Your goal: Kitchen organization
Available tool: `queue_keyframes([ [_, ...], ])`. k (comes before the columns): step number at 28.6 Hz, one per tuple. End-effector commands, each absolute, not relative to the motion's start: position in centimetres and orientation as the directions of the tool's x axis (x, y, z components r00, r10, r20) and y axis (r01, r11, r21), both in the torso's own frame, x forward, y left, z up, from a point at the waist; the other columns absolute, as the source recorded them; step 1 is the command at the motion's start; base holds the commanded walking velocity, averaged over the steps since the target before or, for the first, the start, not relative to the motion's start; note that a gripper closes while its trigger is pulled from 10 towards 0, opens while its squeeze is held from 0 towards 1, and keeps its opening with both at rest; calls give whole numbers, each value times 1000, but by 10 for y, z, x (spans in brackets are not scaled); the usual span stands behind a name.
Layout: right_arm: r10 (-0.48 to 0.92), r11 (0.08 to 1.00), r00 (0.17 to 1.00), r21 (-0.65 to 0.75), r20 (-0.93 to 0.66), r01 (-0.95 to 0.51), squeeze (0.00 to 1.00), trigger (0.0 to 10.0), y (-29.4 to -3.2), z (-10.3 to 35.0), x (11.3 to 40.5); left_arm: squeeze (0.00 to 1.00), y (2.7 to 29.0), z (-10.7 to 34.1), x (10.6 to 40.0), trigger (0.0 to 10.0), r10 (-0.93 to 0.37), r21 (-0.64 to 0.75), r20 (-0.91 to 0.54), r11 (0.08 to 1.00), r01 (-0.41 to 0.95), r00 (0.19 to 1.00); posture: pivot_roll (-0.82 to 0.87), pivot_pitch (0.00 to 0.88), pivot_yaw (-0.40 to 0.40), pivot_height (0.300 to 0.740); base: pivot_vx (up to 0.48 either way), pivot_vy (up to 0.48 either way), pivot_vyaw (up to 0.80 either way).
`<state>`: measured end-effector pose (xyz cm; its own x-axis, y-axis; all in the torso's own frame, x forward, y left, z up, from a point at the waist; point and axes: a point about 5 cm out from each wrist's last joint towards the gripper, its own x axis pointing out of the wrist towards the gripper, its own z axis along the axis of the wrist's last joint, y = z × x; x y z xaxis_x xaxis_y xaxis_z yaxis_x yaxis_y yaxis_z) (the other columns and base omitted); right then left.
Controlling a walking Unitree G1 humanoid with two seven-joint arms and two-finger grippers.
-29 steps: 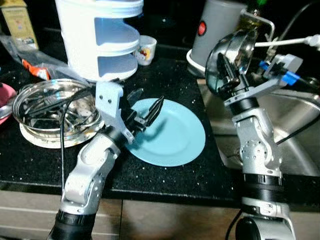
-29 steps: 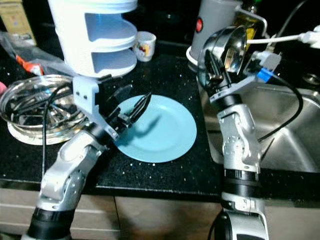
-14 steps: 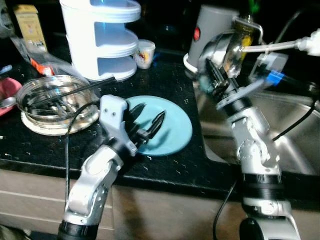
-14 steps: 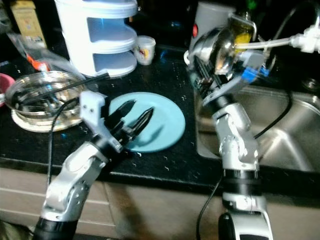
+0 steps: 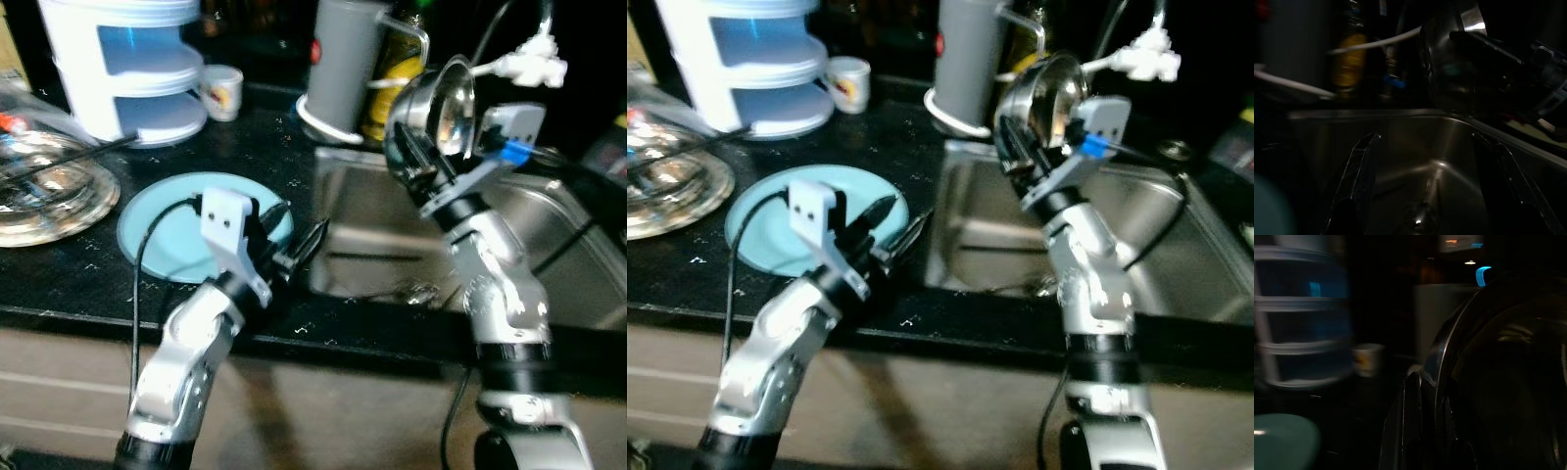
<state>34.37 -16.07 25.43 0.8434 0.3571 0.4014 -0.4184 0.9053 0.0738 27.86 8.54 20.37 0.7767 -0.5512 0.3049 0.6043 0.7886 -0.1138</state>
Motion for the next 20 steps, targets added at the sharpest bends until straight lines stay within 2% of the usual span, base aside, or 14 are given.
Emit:
queue_keyframes([
  [1, 365, 909, 844, 45, 393, -414, 0, 10000, -160, 254, 344, 0, 88, 199, 280, 10000, -537, -128, 289, 799, 588, 792, 131, 20, -181, 740, 0, 0, 0],
  [7, 390, 914, 858, -27, 334, -405, 0, 10000, -158, 251, 349, 0, 90, 198, 283, 10000, -523, -134, 285, 808, 574, 803, 132, 16, -180, 740, 0, 0, 0],
  [9, 402, 914, 872, -67, 279, -400, 0, 10000, -156, 246, 352, 0, 90, 197, 283, 10000, -523, -128, 279, 811, 571, 806, 132, 23, -178, 740, 0, 0, 0],
  [10, 403, 914, 900, -133, 166, -384, 0, 10000, -155, 233, 356, 0, 92, 191, 281, 10000, -507, -122, 258, 828, 548, 823, 126, 31, -183, 740, 0, 0, 0],
  [14, 399, 910, 914, -157, 79, -384, 0, 10000, -155, 222, 358, 0, 99, 183, 279, 10000, -483, -109, 227, 850, 515, 846, 126, 26, -183, 740, 0, 0, 0],
  [15, 410, 898, 912, -173, -8, -405, 0, 10000, -157, 213, 359, 0, 105, 183, 277, 10000, -467, -80, 231, 865, 495, 853, 125, 30, -187, 740, 0, 0, 0],
  [18, 409, 895, 912, -178, -37, -409, 0, 10000, -158, 211, 359, 0, 107, 185, 277, 10000, -463, -68, 238, 869, 490, 854, 125, 30, -187, 740, 0, 0, 0],
  [20, 402, 882, 906, -208, -132, -422, 0, 10000, -162, 204, 360, 0, 110, 195, 278, 10000, -456, -49, 274, 873, 486, 847, 126, 36, -189, 740, 0, 0, 0],
])
